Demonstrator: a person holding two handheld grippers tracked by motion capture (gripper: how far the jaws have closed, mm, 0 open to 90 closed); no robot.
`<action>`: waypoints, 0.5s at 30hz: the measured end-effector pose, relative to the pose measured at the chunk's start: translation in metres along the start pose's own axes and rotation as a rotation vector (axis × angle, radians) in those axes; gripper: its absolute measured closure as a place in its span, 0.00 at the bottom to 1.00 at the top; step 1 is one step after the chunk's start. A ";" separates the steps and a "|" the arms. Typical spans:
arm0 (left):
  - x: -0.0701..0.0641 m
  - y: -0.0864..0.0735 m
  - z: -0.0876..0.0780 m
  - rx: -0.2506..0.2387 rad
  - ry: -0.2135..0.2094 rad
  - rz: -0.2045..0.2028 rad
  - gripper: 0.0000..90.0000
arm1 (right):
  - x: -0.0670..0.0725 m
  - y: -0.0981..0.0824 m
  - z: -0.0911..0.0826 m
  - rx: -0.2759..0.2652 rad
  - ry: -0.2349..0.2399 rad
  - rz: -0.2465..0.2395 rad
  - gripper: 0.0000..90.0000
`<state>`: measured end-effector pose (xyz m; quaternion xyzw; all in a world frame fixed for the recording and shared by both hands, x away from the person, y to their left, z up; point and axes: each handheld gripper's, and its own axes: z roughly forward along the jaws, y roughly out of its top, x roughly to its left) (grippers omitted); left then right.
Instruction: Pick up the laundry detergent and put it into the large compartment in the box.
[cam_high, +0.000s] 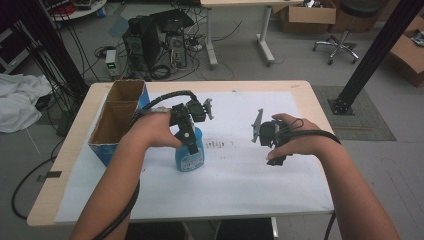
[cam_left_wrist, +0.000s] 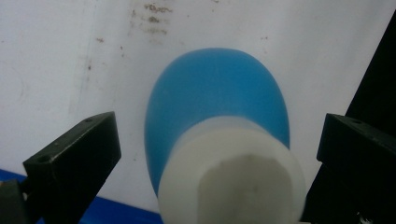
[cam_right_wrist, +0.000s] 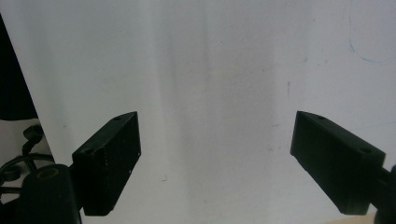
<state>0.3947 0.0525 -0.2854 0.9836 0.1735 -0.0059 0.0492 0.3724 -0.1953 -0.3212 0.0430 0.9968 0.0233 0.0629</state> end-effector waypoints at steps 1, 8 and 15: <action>0.000 0.001 0.001 0.003 0.002 0.001 0.00 | 0.000 0.000 0.000 0.001 0.001 -0.001 0.18; -0.001 0.004 0.005 0.015 0.012 0.010 0.00 | -0.001 -0.003 0.000 -0.002 0.001 0.007 0.18; 0.000 0.003 0.010 0.032 0.022 0.010 0.01 | -0.002 -0.004 0.002 -0.001 0.005 0.008 0.18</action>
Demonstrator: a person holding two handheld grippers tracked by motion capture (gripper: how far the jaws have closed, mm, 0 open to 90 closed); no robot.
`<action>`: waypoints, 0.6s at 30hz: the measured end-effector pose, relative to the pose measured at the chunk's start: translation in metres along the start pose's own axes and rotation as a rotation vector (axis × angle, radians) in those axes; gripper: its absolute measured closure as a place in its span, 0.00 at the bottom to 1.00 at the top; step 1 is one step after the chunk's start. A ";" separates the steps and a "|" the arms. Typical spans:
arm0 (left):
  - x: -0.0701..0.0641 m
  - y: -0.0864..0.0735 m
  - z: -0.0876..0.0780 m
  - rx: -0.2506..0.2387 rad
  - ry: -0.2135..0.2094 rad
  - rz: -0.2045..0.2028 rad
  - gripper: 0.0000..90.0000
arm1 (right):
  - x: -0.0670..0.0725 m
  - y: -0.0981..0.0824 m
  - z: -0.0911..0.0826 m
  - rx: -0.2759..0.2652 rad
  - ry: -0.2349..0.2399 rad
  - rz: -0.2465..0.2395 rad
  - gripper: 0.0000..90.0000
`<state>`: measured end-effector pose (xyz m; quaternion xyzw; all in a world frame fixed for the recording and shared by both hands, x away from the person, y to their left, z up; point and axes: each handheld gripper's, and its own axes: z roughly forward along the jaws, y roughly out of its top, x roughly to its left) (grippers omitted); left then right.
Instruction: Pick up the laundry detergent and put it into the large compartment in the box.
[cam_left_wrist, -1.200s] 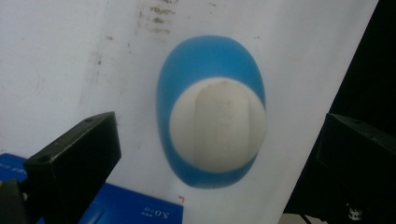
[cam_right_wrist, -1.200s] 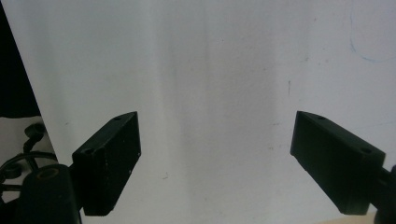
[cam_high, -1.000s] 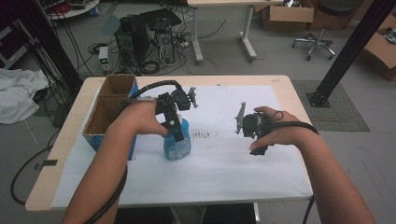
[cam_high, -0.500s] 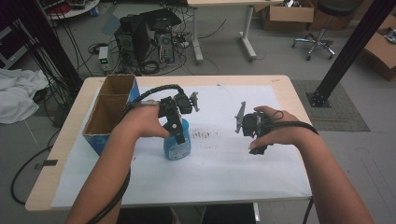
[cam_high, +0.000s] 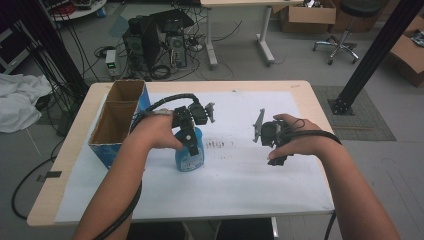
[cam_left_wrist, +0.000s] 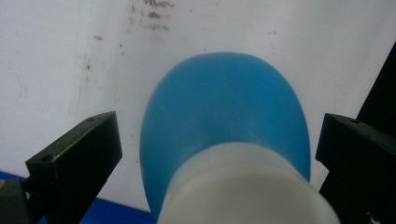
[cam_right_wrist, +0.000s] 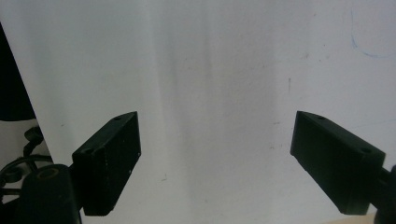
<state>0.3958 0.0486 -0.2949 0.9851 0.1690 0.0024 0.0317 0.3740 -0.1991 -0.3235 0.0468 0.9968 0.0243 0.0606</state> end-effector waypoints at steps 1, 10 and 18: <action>0.000 0.000 0.000 0.004 -0.002 -0.001 0.01 | 0.000 0.000 0.000 0.000 0.000 0.000 0.18; 0.000 0.000 0.002 0.019 0.016 0.010 0.06 | 0.000 0.001 0.001 -0.002 -0.007 -0.003 0.18; 0.001 -0.001 0.001 0.012 0.023 0.010 0.18 | 0.000 -0.001 0.001 -0.001 -0.005 0.001 0.18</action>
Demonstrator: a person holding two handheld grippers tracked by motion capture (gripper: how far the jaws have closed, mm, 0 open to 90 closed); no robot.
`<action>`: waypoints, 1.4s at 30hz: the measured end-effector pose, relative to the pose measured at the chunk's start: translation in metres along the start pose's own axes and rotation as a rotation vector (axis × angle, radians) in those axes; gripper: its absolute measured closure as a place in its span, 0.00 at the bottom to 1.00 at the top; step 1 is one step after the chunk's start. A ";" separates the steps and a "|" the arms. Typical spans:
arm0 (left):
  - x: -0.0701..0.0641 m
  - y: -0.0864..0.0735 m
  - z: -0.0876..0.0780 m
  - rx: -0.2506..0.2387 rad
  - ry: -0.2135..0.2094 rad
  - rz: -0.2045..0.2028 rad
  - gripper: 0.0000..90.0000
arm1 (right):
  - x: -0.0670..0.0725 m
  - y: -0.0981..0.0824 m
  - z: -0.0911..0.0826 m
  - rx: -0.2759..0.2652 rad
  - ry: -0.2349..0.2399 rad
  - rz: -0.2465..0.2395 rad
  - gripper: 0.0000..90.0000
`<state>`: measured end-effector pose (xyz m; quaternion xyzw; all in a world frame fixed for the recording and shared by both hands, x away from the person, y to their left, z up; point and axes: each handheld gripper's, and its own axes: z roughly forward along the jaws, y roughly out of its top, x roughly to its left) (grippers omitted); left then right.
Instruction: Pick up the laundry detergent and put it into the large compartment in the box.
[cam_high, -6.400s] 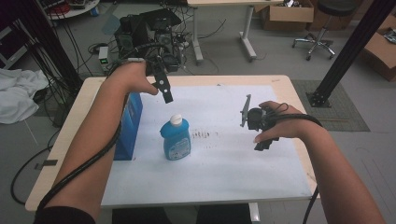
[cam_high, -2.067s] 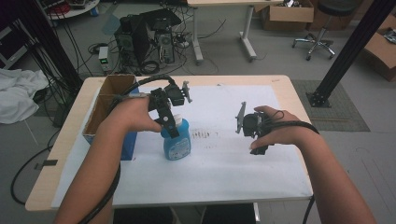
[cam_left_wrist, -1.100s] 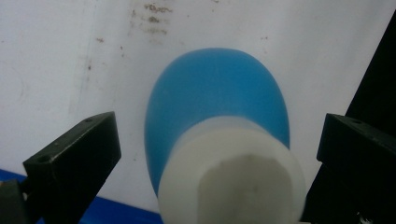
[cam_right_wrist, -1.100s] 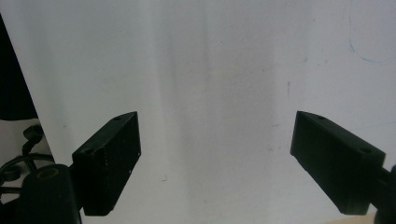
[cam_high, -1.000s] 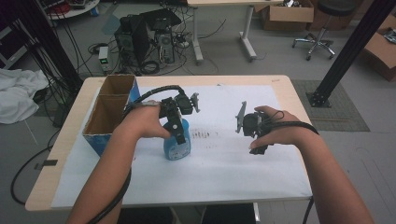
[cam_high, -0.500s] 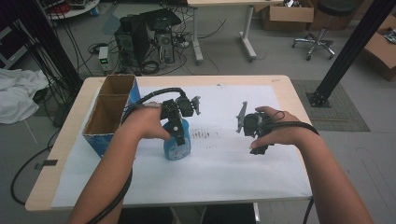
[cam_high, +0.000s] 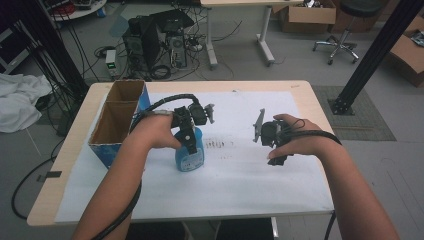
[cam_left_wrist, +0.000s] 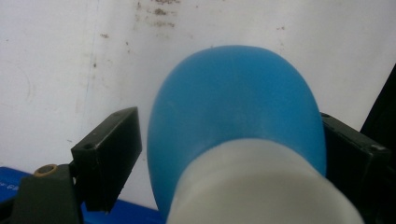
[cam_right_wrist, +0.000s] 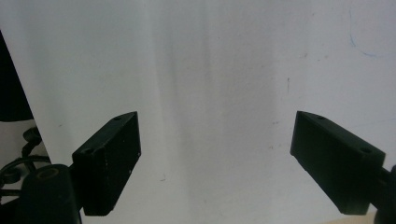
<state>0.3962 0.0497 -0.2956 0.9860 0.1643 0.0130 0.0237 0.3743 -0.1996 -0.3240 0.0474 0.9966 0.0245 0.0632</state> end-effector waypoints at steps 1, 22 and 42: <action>0.000 0.000 0.000 0.000 0.000 0.000 0.18 | 0.000 0.000 0.000 0.000 0.000 0.000 0.18; -0.003 0.002 0.000 0.009 0.016 0.006 0.29 | -0.001 -0.001 0.003 -0.007 0.006 0.008 0.18; -0.002 -0.001 0.002 0.003 -0.002 -0.004 0.39 | -0.003 -0.003 0.005 -0.004 0.009 0.014 0.18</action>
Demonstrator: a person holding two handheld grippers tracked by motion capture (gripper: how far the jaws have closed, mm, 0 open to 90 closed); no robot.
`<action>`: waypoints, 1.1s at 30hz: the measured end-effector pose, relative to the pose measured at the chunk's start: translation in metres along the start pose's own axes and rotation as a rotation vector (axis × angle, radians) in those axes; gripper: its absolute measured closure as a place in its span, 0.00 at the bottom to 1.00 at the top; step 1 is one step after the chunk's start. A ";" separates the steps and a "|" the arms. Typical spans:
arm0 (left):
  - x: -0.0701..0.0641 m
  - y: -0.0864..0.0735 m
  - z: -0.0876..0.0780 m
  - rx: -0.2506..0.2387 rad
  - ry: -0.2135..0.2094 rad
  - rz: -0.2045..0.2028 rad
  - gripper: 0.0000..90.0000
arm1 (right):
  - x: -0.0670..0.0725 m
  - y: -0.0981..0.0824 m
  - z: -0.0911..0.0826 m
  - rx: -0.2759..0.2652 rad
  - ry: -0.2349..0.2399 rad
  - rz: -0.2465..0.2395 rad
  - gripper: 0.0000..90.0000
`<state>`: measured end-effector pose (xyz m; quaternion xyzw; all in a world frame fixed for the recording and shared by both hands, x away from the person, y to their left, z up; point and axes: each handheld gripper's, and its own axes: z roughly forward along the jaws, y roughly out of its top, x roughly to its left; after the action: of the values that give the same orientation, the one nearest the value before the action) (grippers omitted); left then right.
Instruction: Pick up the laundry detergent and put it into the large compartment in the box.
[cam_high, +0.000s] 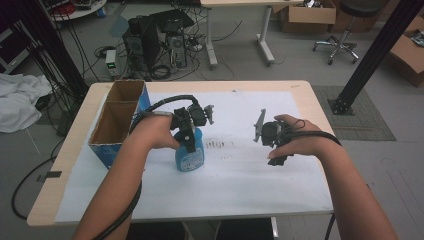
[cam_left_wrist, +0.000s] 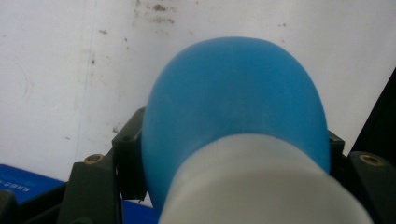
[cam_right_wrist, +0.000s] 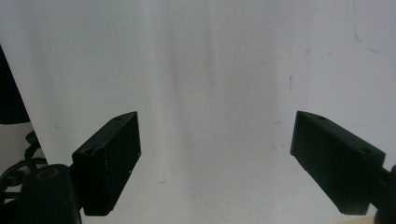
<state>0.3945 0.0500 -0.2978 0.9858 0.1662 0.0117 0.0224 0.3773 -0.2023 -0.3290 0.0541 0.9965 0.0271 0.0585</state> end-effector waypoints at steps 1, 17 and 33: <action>0.000 0.000 0.000 -0.001 -0.001 -0.002 0.39 | 0.000 0.000 0.000 0.001 0.000 0.001 0.18; -0.002 0.003 0.000 0.026 0.010 -0.006 0.44 | -0.002 0.002 0.006 0.005 0.009 0.003 0.18; -0.012 0.008 -0.030 0.029 -0.008 -0.012 0.44 | 0.001 -0.002 0.002 -0.002 0.004 0.007 0.18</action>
<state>0.3847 0.0397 -0.2677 0.9850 0.1723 0.0051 0.0088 0.3765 -0.2041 -0.3315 0.0576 0.9963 0.0283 0.0564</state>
